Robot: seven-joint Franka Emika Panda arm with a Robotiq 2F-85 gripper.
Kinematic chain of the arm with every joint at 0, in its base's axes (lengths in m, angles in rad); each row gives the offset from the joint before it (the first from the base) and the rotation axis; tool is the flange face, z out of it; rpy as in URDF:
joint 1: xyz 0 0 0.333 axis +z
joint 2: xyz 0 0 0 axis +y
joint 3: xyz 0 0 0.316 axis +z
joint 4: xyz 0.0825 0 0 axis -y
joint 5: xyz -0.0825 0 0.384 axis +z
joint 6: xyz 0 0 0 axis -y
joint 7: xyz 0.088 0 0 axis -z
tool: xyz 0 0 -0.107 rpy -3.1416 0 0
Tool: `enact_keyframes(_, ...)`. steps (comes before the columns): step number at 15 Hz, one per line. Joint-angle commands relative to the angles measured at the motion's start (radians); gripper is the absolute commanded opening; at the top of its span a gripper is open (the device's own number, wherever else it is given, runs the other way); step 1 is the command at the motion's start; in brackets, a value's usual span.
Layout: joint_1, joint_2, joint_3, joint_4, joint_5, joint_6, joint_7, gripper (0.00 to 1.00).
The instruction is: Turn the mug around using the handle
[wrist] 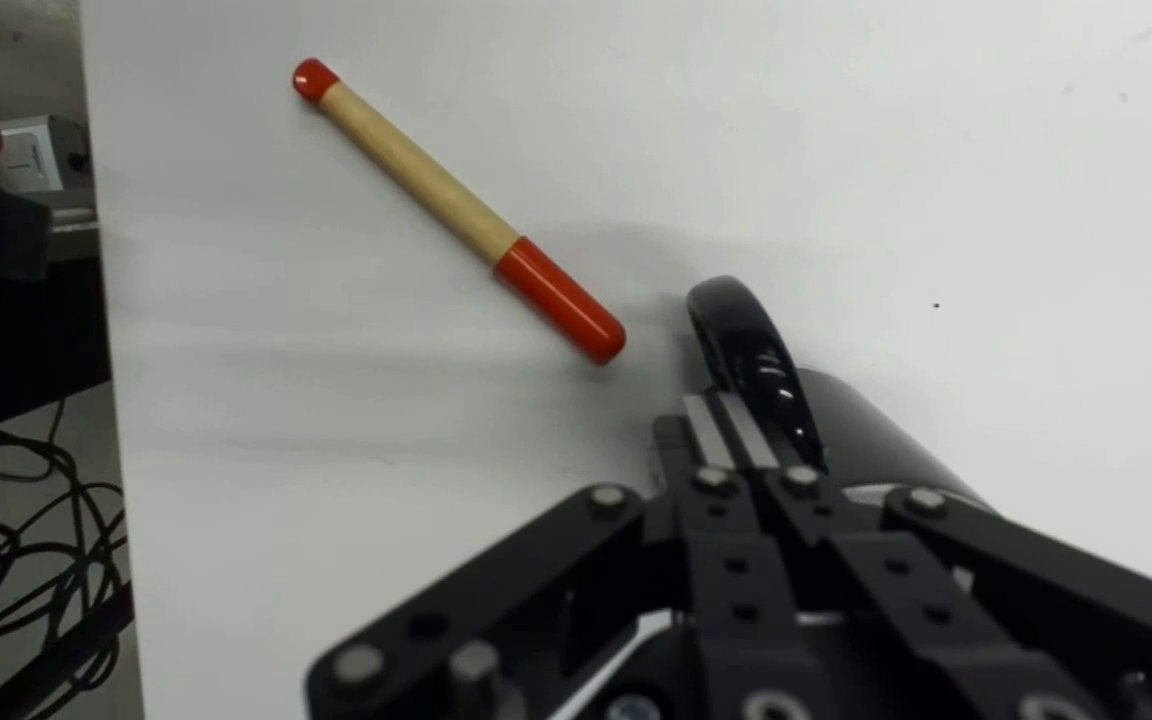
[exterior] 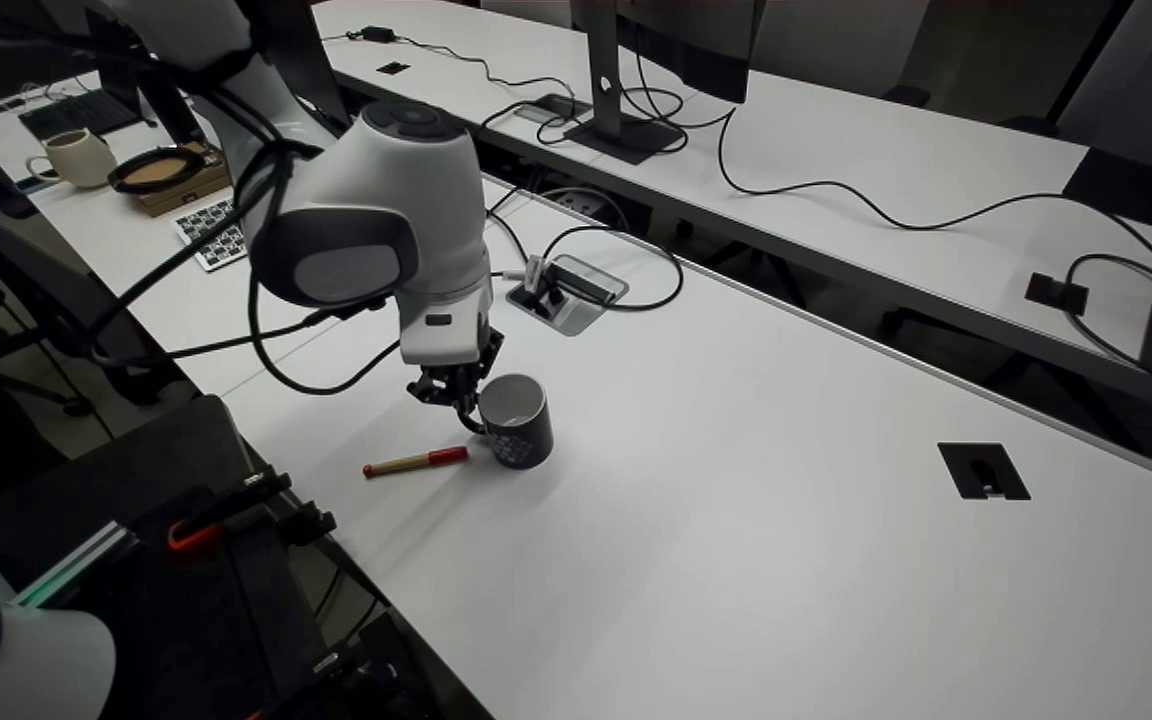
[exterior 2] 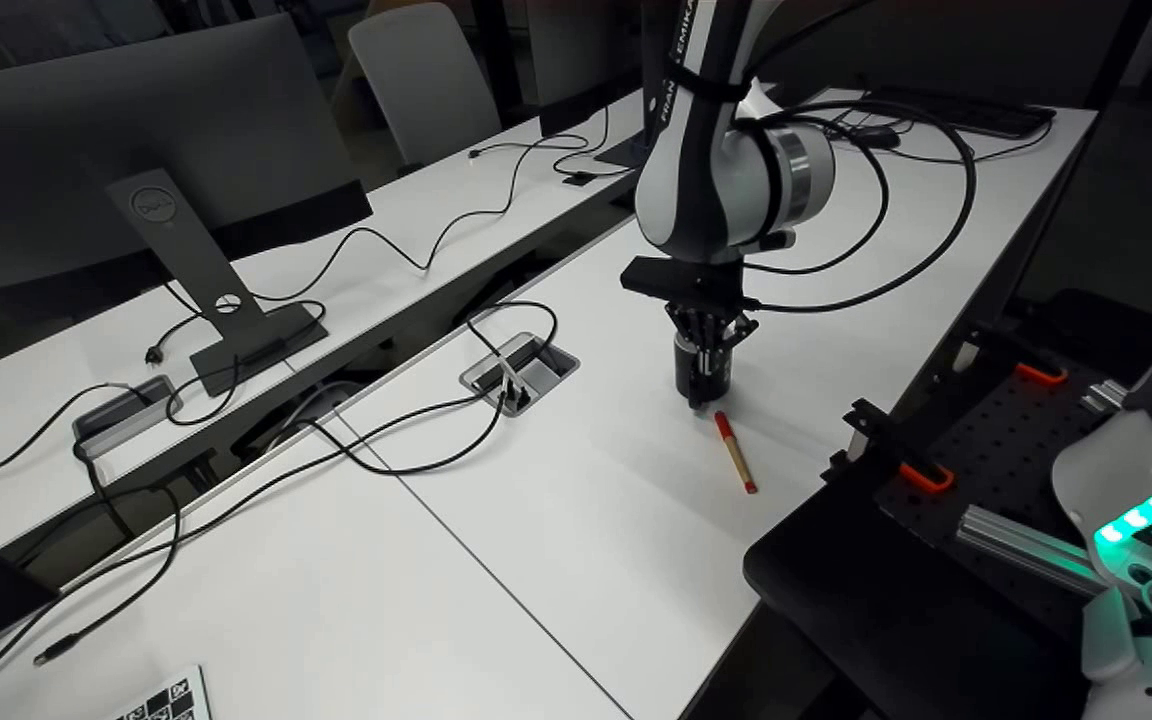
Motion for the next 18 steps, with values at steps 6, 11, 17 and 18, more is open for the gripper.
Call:
enact_keyframes(6,-0.025,-0.127,-0.011,-0.034,-0.029,-0.016,-0.058,0.0)
enact_keyframes(11,-0.026,-0.228,-0.048,-0.047,-0.067,-0.005,-0.078,0.0)
enact_keyframes(17,-0.044,-0.283,-0.097,-0.039,-0.137,0.061,-0.082,0.0)
enact_keyframes(18,-0.049,-0.289,-0.101,-0.039,-0.144,0.065,-0.09,0.0)
